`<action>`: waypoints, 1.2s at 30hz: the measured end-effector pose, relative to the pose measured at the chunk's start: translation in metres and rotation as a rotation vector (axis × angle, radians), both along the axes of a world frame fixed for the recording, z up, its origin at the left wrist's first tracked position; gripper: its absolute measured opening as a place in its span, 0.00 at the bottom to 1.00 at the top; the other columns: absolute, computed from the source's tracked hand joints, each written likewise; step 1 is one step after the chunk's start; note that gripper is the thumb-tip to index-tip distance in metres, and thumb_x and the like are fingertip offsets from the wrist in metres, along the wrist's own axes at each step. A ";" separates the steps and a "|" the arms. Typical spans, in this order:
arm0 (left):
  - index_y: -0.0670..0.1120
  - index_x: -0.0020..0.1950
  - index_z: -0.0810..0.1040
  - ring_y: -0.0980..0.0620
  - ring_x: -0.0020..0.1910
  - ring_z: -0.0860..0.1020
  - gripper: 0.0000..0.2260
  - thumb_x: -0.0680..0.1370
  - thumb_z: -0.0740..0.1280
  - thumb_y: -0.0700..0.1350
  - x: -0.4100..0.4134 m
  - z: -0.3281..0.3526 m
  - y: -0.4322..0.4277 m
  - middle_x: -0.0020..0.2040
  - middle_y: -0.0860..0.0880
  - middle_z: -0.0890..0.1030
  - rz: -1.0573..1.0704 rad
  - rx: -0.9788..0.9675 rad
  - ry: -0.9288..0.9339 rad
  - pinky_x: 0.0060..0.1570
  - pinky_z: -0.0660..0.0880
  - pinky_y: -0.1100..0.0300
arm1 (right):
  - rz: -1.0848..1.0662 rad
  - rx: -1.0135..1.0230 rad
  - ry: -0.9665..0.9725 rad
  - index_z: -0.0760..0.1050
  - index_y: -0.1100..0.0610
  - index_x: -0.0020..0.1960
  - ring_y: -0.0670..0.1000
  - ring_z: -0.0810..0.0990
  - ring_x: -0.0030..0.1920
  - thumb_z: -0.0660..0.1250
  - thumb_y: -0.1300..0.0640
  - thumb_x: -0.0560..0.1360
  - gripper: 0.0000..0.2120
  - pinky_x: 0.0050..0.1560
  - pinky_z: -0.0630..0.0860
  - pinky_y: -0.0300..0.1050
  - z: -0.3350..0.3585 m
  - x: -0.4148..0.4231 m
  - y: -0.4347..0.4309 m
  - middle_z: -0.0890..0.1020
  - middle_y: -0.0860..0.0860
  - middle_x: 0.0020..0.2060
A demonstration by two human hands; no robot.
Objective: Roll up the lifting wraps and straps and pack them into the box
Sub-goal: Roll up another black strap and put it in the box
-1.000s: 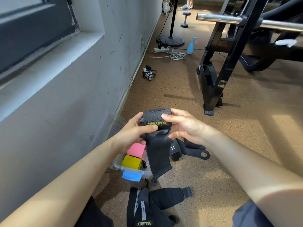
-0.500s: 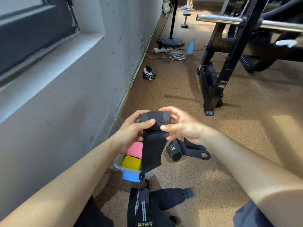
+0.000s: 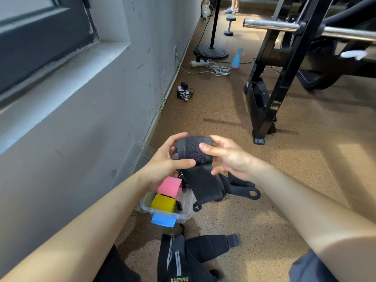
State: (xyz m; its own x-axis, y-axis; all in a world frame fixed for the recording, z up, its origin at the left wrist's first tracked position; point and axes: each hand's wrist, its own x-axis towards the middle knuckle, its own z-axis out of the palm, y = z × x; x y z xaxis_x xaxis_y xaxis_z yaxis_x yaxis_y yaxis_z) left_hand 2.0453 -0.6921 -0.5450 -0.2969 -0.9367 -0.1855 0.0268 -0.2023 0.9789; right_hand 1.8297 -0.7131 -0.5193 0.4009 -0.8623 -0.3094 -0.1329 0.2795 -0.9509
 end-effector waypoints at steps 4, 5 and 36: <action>0.61 0.68 0.72 0.46 0.51 0.82 0.27 0.71 0.75 0.58 0.001 -0.003 -0.001 0.60 0.46 0.84 -0.070 0.113 -0.062 0.31 0.68 0.61 | -0.042 -0.054 -0.009 0.75 0.51 0.67 0.51 0.86 0.52 0.73 0.54 0.77 0.19 0.34 0.80 0.45 0.000 -0.002 -0.002 0.85 0.51 0.58; 0.61 0.67 0.73 0.45 0.50 0.81 0.25 0.72 0.74 0.61 0.002 -0.003 -0.002 0.60 0.44 0.84 -0.068 0.117 -0.068 0.30 0.68 0.62 | -0.047 -0.072 0.000 0.75 0.51 0.67 0.50 0.86 0.53 0.74 0.56 0.77 0.20 0.35 0.81 0.46 -0.001 -0.002 -0.002 0.85 0.50 0.57; 0.58 0.62 0.75 0.50 0.40 0.77 0.21 0.74 0.67 0.67 0.002 -0.001 -0.003 0.49 0.49 0.82 -0.018 0.116 -0.103 0.29 0.68 0.61 | -0.033 -0.016 -0.071 0.73 0.51 0.67 0.52 0.84 0.52 0.76 0.61 0.74 0.25 0.38 0.80 0.47 -0.008 -0.003 -0.004 0.81 0.53 0.57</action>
State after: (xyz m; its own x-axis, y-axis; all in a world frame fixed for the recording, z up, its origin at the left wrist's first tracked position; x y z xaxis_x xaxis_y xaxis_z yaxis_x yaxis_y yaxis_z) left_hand 2.0476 -0.6954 -0.5457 -0.2875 -0.9020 -0.3222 -0.0775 -0.3133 0.9465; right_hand 1.8271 -0.7168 -0.5277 0.3927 -0.8799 -0.2676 -0.0558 0.2676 -0.9619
